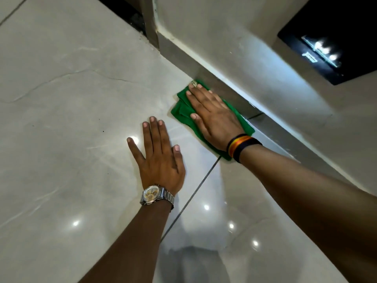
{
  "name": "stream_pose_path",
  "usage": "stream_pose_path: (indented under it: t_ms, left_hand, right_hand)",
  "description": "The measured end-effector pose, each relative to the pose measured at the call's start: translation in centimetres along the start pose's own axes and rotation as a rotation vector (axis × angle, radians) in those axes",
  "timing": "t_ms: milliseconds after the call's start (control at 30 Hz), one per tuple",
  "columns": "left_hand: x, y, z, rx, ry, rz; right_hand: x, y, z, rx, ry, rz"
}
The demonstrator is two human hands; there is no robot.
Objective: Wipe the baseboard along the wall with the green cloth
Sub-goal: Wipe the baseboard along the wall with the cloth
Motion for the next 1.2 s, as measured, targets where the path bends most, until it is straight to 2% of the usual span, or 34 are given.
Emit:
stream_pose_path:
  t_ms: [167,433,667,933,1067,1200]
  left_hand:
    - [0.0,0.1,0.1,-0.013,-0.011,-0.019]
    - [0.2,0.1,-0.1,-0.002,0.011,0.021]
    - [-0.1,0.1,0.1,-0.012,-0.003,0.022]
    - [0.1,0.0,-0.1,-0.005,0.009,0.017]
    - [0.1,-0.1,-0.1,-0.028,0.003,0.025]
    - [-0.6,-3.2,2.6,-0.223,-0.031,0.010]
  right_hand:
    - [-0.9,-6.8,2.4,0.044,-0.034,-0.048]
    - [0.6,5.9,-3.6,0.034,0.047,0.014]
    - [0.0,-0.4,-0.8,0.028,-0.007,0.003]
    - [0.8,4.7,-2.4,-0.038,-0.005,0.002]
    - [-0.1,-2.8,0.7,-0.019,-0.021,0.014]
    - [-0.8,-9.1,3.1,0.073,-0.052,-0.036]
Point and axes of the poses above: each hand's wrist, its own y-axis towards the middle knuckle, its own x-axis out of the palm, z = x × y, the point moved 5 cm from there along y, towards the middle knuckle, and after that the axes turned 11 degrees about y, right-handed, at the moved point
